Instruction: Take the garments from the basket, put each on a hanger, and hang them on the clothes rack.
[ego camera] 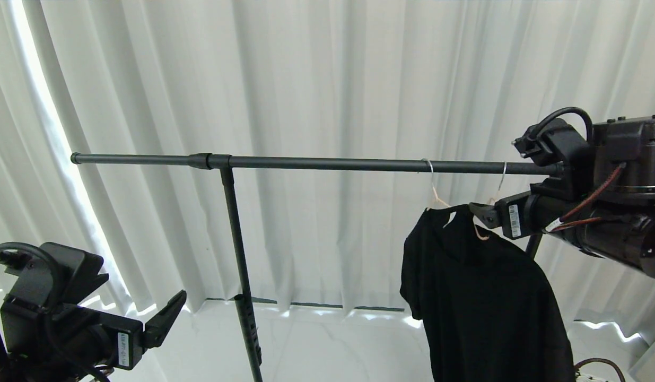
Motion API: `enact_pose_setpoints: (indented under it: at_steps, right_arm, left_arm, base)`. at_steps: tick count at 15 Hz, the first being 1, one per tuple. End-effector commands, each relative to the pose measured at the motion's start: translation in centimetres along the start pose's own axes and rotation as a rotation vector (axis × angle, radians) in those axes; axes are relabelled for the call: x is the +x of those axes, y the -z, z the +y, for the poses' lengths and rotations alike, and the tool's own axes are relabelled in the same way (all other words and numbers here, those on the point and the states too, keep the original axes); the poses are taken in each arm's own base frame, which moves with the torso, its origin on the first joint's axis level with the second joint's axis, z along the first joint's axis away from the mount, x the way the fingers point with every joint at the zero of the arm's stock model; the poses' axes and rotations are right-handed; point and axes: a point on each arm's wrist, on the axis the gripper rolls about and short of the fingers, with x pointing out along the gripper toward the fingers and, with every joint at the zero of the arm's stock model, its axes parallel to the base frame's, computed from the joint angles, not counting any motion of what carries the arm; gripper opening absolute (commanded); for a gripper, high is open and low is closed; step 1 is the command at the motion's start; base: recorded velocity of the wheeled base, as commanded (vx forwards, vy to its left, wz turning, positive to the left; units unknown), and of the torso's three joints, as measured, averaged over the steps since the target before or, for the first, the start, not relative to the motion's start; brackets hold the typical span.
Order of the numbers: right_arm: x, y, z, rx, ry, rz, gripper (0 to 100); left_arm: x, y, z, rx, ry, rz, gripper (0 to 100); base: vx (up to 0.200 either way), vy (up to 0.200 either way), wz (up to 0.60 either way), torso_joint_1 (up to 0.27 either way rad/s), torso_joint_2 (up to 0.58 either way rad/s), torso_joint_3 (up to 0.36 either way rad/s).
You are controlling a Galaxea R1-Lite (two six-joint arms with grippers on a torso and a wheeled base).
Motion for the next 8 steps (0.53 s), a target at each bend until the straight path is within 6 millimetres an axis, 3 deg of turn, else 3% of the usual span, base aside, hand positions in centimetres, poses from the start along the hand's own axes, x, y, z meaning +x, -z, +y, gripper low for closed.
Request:
enact_pose_setpoints:
  at_steps: [1,3,8]
  right_arm:
    - [-0.6,0.3,-0.3,0.003,-0.020,0.007,100]
    - [0.8,2.1,0.4,-0.024,-0.041,0.078,100]
    - [3.2,3.8,1.7,-0.051,-0.079,0.169,100]
  left_arm:
    - [-0.1,-0.1,0.1,-0.001,-0.006,-0.008,100]
    - [-0.1,-0.2,0.1,0.000,-0.006,-0.012,100]
    - [-0.4,-0.2,0.3,-0.001,-0.037,-0.018,100]
  base:
    - [0.000,0.000,0.00,0.000,0.00,0.000]
    - [0.000,0.000,0.00,0.000,0.00,0.000]
    - [0.000,0.000,0.00,0.000,0.00,0.000]
